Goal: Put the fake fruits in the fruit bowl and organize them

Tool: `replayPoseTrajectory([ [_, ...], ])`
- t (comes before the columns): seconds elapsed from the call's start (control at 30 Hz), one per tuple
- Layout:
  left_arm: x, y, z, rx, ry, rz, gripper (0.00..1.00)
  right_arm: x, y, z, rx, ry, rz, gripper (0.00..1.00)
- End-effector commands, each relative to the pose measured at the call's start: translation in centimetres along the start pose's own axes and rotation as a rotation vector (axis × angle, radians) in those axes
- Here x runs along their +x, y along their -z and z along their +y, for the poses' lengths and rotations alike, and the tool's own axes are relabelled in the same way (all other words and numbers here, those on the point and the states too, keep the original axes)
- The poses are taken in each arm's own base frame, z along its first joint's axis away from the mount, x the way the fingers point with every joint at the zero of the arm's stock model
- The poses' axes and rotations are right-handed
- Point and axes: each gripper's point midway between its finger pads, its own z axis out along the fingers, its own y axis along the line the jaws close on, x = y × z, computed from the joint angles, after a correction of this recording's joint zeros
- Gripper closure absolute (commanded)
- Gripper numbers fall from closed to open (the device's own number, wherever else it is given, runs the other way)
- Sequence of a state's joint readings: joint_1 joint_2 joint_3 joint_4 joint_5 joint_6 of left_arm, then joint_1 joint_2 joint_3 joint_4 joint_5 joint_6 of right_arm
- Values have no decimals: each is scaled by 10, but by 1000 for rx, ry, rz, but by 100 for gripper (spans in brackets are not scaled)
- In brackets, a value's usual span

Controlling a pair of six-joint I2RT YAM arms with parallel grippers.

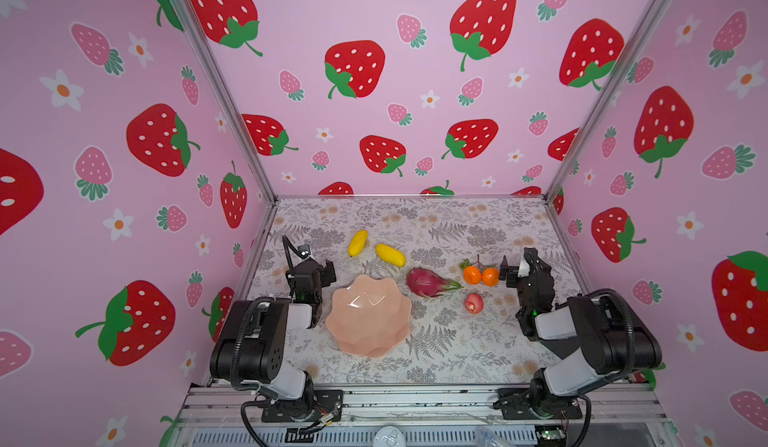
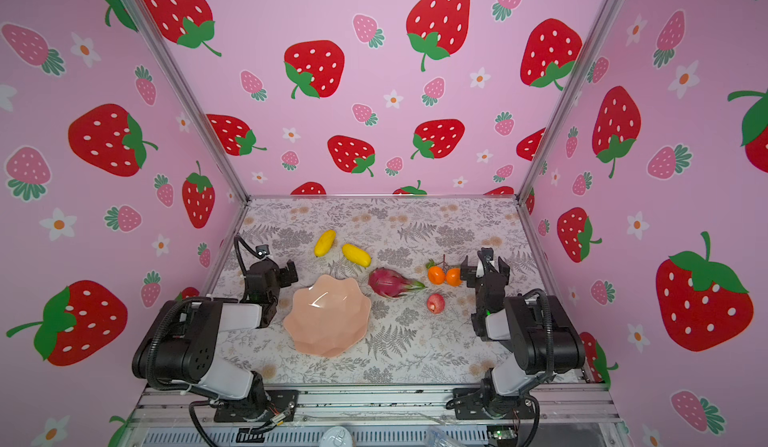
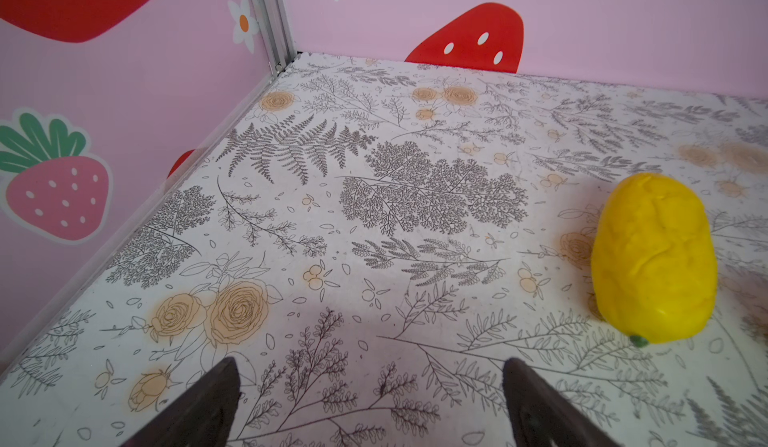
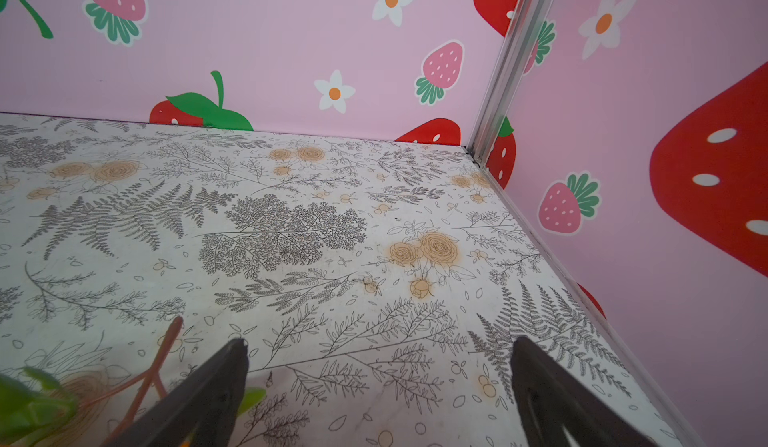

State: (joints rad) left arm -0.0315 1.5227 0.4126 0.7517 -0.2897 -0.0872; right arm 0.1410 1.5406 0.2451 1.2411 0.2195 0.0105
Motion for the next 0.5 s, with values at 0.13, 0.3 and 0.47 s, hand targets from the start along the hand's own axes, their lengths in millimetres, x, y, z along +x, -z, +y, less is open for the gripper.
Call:
replayPoseTrajectory([
  [0.13, -75, 31, 6, -117, 46, -24, 2, -65, 22, 5, -90, -120, -72, 1],
  [0.3, -95, 47, -82, 244, 8, 128, 1, -79, 32, 119, -624, 14, 38, 1],
  [0.47, -86, 116, -186, 670, -131, 283, 1, -63, 71, 198, -1027, 174, 57, 1],
])
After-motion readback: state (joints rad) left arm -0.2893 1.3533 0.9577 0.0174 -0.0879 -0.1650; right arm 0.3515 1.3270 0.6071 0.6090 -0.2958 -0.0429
